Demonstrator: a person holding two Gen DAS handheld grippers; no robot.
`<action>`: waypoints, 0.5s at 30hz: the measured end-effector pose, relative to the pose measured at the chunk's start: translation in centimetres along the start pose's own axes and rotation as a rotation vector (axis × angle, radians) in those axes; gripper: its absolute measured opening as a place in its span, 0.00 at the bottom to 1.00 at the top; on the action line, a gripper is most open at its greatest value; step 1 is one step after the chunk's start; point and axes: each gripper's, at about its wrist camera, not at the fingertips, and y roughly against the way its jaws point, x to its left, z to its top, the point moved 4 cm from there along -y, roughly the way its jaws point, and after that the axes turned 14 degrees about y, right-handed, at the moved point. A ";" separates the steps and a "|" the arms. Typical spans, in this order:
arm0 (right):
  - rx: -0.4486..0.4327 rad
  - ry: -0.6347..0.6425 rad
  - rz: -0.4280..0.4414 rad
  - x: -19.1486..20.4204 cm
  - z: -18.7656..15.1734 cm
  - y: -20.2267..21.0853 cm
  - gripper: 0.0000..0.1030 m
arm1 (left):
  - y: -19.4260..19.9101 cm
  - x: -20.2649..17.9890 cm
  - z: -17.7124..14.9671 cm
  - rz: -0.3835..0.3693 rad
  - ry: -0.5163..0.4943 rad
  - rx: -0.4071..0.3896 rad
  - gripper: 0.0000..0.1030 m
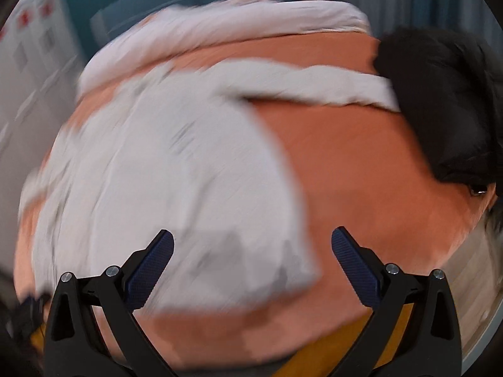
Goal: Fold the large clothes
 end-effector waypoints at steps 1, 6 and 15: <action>-0.004 -0.055 -0.008 -2.6 1.5 -0.9 0.95 | -0.2 0.3 0.7 0.007 0.016 -0.007 0.88; -0.021 -0.239 -0.037 -13.7 8.0 -6.9 0.95 | -1.6 1.7 4.3 0.043 0.116 -0.019 0.88; 0.060 -0.612 -0.052 -24.0 10.7 -18.5 0.95 | -5.1 2.3 8.4 0.037 0.189 0.044 0.88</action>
